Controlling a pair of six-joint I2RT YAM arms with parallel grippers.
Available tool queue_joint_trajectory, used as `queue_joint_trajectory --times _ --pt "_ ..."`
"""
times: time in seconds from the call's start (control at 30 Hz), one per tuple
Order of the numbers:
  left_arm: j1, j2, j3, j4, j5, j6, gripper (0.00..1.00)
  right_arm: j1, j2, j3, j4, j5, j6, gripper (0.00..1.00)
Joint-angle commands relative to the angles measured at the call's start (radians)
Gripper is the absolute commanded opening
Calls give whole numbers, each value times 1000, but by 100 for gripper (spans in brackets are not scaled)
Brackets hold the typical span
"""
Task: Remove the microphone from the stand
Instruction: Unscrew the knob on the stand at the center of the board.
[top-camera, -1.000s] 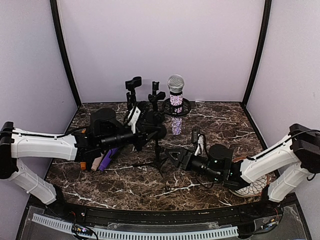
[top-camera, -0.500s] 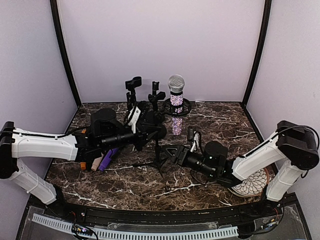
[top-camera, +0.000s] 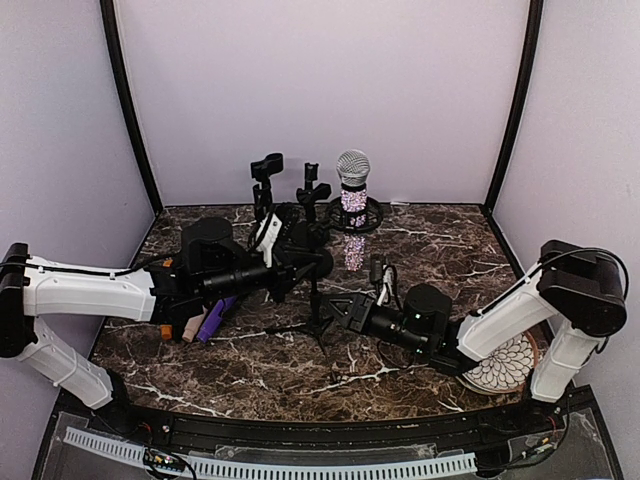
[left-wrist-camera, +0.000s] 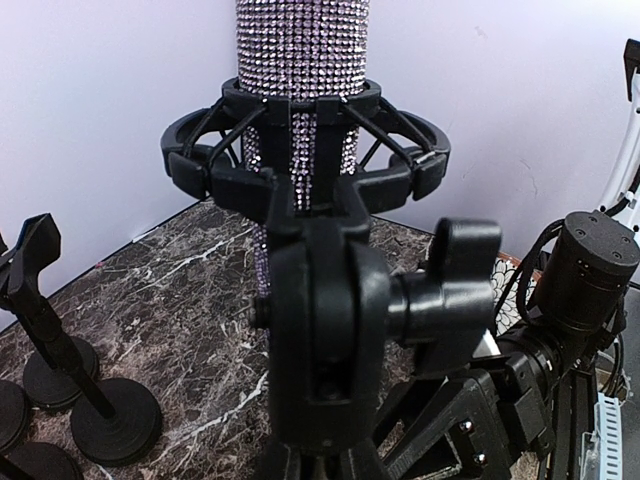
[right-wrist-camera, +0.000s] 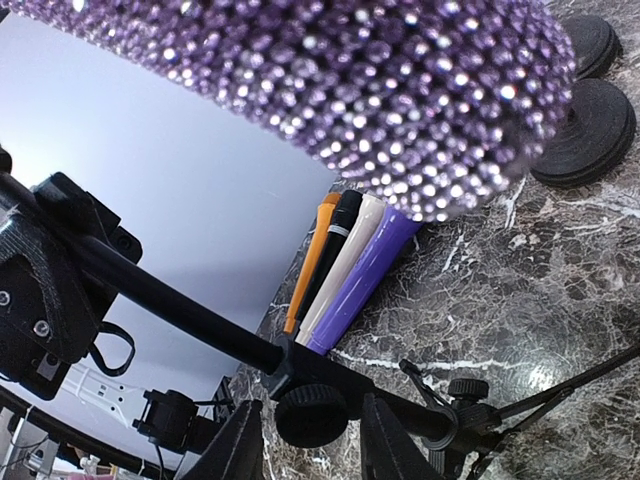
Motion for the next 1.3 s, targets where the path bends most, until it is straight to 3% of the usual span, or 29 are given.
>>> queue_joint_trajectory --times 0.0,0.17,0.53,0.8,1.27 --pt "-9 9 -22 -31 1 -7 0 -9 19 20 77 -10 -6 32" --pt "-12 6 -22 -31 3 -3 0 -12 27 30 82 -14 -20 26" --pt "-17 12 -18 -37 7 2 0 -12 50 21 117 -16 -110 1" --pt "-18 16 -19 -39 5 0 0 13 80 6 182 9 -250 0" --pt "-21 25 -20 -53 8 -2 0 130 22 75 -72 291 -688 0"
